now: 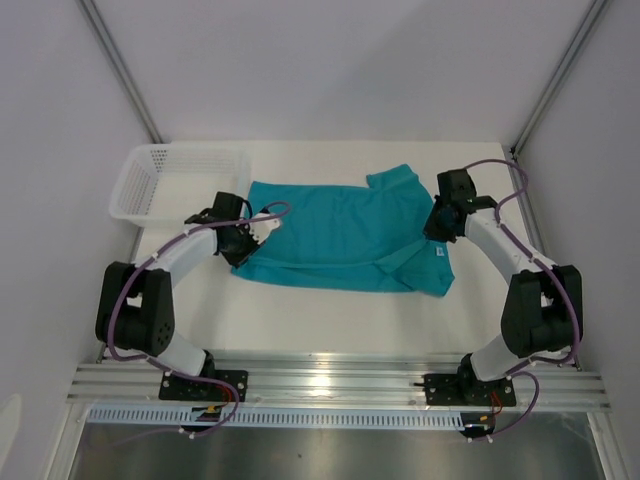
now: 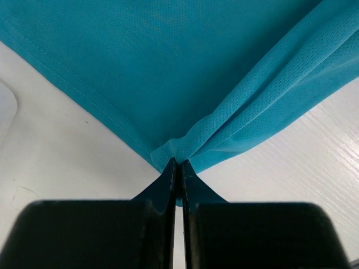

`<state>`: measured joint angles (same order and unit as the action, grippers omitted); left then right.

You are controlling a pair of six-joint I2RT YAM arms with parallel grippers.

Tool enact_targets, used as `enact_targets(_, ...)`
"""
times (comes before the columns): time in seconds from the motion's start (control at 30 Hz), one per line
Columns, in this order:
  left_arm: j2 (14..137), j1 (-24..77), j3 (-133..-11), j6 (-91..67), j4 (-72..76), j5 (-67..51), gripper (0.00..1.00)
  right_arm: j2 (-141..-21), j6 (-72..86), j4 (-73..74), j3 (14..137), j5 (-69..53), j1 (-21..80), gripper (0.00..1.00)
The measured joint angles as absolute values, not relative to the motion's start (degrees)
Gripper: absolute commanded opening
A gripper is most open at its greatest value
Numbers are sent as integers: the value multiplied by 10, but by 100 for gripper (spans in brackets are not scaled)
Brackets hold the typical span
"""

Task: Roll the t-shirts
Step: Fold the tshirt

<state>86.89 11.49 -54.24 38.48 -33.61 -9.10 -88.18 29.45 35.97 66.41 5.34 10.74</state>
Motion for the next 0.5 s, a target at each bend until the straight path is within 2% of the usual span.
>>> enact_targets(0.13, 890, 115, -554, 378, -336, -86, 5, -915, 284, 352, 677, 53, 106, 0)
enact_targets(0.23, 904, 115, -565, 373, -335, -81, 13, -933, 282, 347, 684, 53, 102, 0)
enact_targets(0.47, 908, 115, -570, 358, -317, -59, 44, -948, 278, 336, 691, 50, 96, 0)
enact_targets(0.5, 908, 115, -570, 354, -310, -51, 46, -951, 278, 335, 691, 49, 96, 0)
